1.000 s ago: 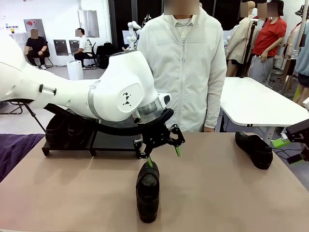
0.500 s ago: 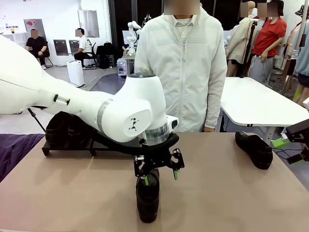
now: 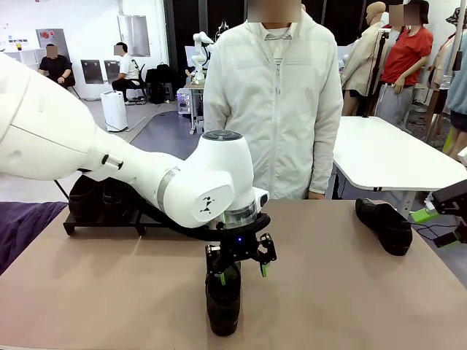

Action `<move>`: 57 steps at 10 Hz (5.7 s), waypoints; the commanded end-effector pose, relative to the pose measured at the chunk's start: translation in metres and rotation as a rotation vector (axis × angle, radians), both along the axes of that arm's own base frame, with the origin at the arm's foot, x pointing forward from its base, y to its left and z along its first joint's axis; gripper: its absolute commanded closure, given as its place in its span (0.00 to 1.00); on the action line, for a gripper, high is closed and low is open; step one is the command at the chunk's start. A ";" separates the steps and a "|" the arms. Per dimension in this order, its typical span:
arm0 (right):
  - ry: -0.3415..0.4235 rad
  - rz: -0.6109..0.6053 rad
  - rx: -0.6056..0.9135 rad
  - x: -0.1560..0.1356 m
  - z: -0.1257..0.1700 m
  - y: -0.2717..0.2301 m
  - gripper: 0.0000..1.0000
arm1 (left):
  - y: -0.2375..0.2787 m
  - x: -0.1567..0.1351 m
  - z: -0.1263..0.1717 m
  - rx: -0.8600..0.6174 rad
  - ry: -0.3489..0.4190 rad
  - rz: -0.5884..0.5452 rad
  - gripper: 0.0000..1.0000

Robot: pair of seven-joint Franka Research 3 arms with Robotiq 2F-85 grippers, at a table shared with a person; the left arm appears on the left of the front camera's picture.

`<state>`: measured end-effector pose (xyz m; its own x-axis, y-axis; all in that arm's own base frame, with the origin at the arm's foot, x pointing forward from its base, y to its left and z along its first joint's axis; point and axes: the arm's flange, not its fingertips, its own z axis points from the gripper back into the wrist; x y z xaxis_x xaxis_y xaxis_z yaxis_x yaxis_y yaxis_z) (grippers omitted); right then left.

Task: Organize the shoes by placing them on the stand.
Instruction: Place the Shoe from the middle of the table onto the Shoes Stand.

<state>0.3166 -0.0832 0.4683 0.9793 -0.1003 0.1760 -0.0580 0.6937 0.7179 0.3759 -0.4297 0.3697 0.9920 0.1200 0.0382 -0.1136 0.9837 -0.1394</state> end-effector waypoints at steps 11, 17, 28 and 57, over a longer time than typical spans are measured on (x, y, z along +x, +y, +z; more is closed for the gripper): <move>0.001 -0.008 0.018 0.000 0.003 0.001 0.00 | -0.015 0.005 -0.015 0.148 0.043 0.048 1.00; 0.001 -0.008 0.018 0.000 0.003 0.001 0.00 | 0.018 -0.038 0.075 0.172 -0.168 -0.088 1.00; 0.001 -0.008 0.018 0.000 0.003 0.001 0.00 | 0.129 -0.067 0.125 0.230 -0.402 0.050 1.00; 0.001 -0.008 0.018 0.000 0.003 0.001 0.00 | 0.181 0.252 0.087 0.369 -0.288 -0.017 0.90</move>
